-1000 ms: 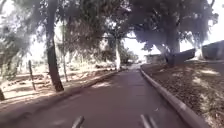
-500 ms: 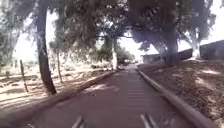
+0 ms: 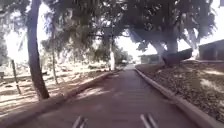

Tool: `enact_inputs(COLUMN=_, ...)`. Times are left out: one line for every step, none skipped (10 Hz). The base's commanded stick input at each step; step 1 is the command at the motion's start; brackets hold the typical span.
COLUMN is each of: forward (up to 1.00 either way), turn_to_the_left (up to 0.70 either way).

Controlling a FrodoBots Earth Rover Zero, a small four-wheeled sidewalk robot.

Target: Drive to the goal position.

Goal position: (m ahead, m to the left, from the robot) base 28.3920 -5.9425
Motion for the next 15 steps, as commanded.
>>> enact_inputs(forward=0.84, turn_to_the_left=-0.01)
enact_inputs(forward=0.84, turn_to_the_left=-0.04)
enact_inputs(forward=0.84, turn_to_the_left=-0.07)
enact_inputs(forward=0.84, turn_to_the_left=-0.18)
enact_inputs(forward=0.84, turn_to_the_left=-0.29)
enact_inputs(forward=0.84, turn_to_the_left=0.00)
enact_inputs(forward=0.84, turn_to_the_left=0.00)
enact_inputs(forward=0.84, turn_to_the_left=0.00)
enact_inputs(forward=0.84, turn_to_the_left=0.00)
enact_inputs(forward=0.84, turn_to_the_left=0.00)
enact_inputs(forward=0.84, turn_to_the_left=-0.12)
enact_inputs(forward=0.84, turn_to_the_left=-0.25)
enact_inputs(forward=0.84, turn_to_the_left=0.00)
enact_inputs(forward=0.84, turn_to_the_left=0.00)
enact_inputs(forward=0.84, turn_to_the_left=0.00)
